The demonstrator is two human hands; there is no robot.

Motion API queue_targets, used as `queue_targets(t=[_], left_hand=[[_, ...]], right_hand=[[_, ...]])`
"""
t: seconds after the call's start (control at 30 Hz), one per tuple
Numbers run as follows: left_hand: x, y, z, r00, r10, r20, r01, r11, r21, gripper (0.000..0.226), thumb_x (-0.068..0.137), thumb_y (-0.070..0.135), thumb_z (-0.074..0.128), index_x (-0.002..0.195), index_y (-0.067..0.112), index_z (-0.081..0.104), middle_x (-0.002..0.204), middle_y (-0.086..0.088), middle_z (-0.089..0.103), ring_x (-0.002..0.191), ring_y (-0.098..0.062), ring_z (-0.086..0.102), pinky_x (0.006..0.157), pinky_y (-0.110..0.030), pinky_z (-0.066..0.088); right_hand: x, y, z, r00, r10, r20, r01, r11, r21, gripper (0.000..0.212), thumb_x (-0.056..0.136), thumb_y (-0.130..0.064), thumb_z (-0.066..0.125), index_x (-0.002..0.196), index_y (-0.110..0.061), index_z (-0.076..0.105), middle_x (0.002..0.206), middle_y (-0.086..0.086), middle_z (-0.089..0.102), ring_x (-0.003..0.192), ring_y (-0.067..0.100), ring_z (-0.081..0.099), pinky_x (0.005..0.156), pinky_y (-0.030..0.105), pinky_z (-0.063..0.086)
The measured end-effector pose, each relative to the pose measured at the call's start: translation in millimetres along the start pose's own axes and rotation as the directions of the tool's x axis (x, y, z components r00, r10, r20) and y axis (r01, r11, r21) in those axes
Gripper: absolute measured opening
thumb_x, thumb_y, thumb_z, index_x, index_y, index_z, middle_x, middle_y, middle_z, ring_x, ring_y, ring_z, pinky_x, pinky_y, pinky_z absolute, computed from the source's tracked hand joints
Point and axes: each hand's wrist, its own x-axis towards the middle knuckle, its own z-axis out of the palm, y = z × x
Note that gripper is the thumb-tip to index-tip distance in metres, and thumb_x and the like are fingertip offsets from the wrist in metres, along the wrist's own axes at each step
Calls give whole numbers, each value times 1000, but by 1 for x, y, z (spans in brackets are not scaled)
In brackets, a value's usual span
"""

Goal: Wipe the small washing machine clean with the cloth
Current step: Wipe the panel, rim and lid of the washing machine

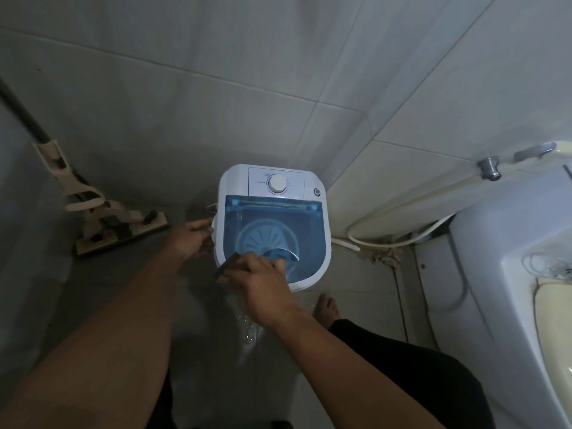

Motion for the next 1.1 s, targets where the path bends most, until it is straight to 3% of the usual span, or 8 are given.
queue_targets(t=[0.13,0.4,0.47,0.6,0.7,0.8,0.93,1.1], left_hand=[[3,-2,0,1000,-11,0,11,1000,-24,35,99,9,52,133,14,60,114,-15,67,98,-27,62,94,-41,51],[6,-4,-4,1000,-12,12,12,999,-44,34,98,11,55,131,17,63,111,-13,70,95,-25,65,78,-32,57],[6,-4,-4,1000,-4,17,5,999,-52,35,99,9,52,131,18,62,110,-14,69,93,-25,62,67,-27,58],[10,-6,-5,999,-7,33,8,1000,-26,37,98,9,53,133,18,61,117,-15,69,97,-27,65,86,-38,54],[10,-6,-6,999,-11,31,12,1000,-12,36,97,10,56,132,18,62,117,-17,69,106,-36,66,92,-42,53],[7,-5,-6,999,2,50,-1,1000,-25,35,99,11,54,131,20,62,116,-15,70,97,-28,66,76,-33,55],[10,-6,-8,999,-9,34,10,1000,-23,35,98,12,56,131,22,63,114,-14,72,104,-31,67,88,-40,55],[11,-6,-9,999,-19,39,20,1000,-19,35,98,14,56,130,24,64,111,-13,73,97,-26,67,95,-44,53]], right_hand=[[17,34,-30,945,254,-205,-215,957,193,31,98,-29,61,124,-42,71,126,-11,58,119,12,57,99,40,38],[33,124,-56,594,738,-320,-648,675,353,28,105,-36,56,128,-34,72,128,2,57,114,22,62,99,29,38],[39,107,-33,638,653,-407,-585,756,295,29,102,-26,57,125,-37,71,127,2,59,115,25,60,101,37,44],[63,50,-1,975,62,-212,-70,997,-32,41,92,-24,56,128,-41,66,133,-3,59,118,27,57,94,46,43],[77,36,-7,979,-187,-76,184,982,-37,38,97,-28,52,132,-32,68,131,-1,61,115,27,60,90,44,41],[77,69,-29,954,33,-298,-8,996,85,35,101,-30,52,132,-32,68,131,-4,60,119,17,58,99,39,46],[75,137,-47,683,548,-484,-460,837,298,31,101,-30,56,127,-38,71,122,-2,60,107,16,63,101,39,53],[68,104,-16,806,437,-398,-417,898,142,32,99,-28,56,126,-39,70,125,-2,60,114,23,61,99,49,48]])
